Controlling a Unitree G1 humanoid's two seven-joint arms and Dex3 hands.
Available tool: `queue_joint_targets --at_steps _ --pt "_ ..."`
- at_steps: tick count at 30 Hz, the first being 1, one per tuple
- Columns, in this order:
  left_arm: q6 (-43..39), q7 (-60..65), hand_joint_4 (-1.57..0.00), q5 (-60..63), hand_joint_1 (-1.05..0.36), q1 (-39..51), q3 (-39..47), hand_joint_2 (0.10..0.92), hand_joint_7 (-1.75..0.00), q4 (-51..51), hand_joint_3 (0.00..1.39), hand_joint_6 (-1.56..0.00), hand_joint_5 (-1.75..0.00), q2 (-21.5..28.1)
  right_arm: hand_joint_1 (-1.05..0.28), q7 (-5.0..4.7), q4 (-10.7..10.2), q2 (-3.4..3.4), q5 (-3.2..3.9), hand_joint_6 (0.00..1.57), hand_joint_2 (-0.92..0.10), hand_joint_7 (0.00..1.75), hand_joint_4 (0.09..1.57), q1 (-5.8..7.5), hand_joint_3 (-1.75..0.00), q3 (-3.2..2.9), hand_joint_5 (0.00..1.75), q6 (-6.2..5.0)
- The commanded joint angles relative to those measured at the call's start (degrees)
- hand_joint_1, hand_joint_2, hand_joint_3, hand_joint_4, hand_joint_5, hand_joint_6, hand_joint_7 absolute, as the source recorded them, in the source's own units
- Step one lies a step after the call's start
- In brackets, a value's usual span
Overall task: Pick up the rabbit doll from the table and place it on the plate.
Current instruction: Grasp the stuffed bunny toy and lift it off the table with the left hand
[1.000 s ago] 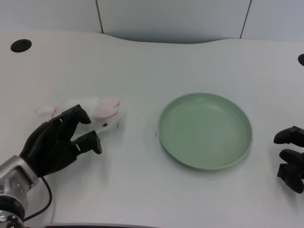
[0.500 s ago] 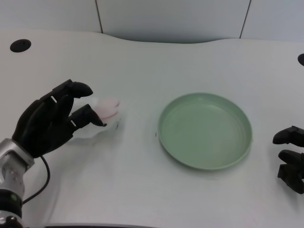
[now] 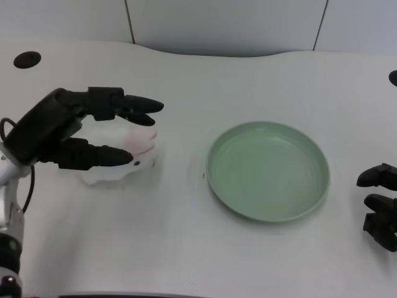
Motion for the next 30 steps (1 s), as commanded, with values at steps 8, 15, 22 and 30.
queue_joint_targets --at_steps 8,15,22,30 --pt "7.82 61.09 -0.15 51.82 -0.91 -12.01 -24.70 0.921 0.00 12.97 0.14 -0.21 -0.04 10.73 -0.32 -0.13 -0.24 -1.00 0.61 0.45 -0.92 1.75 1.09 0.55 -0.02 -0.53 1.75 0.38" --pt "19.88 72.57 0.00 58.80 -1.03 -17.20 -35.88 0.921 0.00 23.77 0.23 -0.07 0.00 7.23 -0.37 -0.38 -0.49 -0.98 -0.26 0.45 -0.92 1.75 1.13 0.69 -0.02 0.14 1.75 -2.02" --pt "29.64 70.84 -0.03 56.26 -1.04 -16.75 -39.14 0.921 0.00 28.56 0.23 -0.06 -0.02 3.43 -0.35 0.59 -0.08 -0.94 0.51 0.50 -0.92 1.75 1.20 0.57 -0.03 -0.41 1.75 -1.17" --pt "35.49 64.56 -0.14 50.70 -0.98 -14.08 -37.95 0.921 -0.01 29.38 0.14 -0.11 -0.06 2.12 -0.36 0.45 -0.17 -1.08 0.61 0.44 -0.91 1.75 1.15 0.68 -0.02 -0.77 1.75 -0.86"
